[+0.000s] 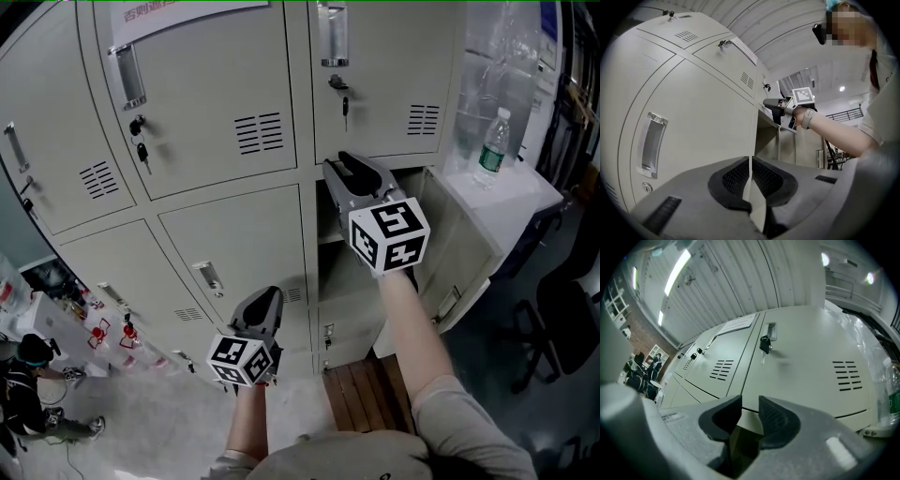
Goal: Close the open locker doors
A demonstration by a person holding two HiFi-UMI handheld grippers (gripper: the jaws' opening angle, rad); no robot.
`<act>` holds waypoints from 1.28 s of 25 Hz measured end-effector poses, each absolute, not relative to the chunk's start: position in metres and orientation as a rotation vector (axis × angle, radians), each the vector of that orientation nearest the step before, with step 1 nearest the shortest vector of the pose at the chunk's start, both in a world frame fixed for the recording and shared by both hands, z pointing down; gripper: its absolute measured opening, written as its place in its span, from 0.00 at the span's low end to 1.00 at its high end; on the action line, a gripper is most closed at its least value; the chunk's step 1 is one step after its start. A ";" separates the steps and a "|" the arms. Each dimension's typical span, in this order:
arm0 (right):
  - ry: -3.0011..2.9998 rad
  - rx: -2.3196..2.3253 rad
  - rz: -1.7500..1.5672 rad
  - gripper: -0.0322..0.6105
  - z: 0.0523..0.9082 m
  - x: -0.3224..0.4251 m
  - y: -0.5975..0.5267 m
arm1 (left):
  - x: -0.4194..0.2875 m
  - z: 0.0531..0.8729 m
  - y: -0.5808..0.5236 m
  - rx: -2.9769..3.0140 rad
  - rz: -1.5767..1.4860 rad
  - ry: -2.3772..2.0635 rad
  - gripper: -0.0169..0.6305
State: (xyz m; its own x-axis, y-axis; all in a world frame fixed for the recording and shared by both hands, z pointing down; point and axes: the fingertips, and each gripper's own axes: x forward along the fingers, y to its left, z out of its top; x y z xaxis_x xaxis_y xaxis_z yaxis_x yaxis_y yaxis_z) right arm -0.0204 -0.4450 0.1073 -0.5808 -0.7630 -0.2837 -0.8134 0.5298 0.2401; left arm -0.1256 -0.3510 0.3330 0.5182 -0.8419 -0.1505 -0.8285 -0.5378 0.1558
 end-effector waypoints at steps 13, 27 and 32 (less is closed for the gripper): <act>2.536 -1.311 0.469 0.22 0.135 0.012 -0.381 | -0.090 0.335 -0.342 2.730 -0.282 -1.395 0.05; 2.576 -1.463 0.389 0.22 0.274 0.070 -0.270 | -0.011 0.375 -0.330 2.837 -0.280 -1.164 0.05; 2.504 -1.656 0.412 0.22 0.323 0.121 -0.246 | 0.014 0.401 -0.322 2.884 -0.281 -1.073 0.05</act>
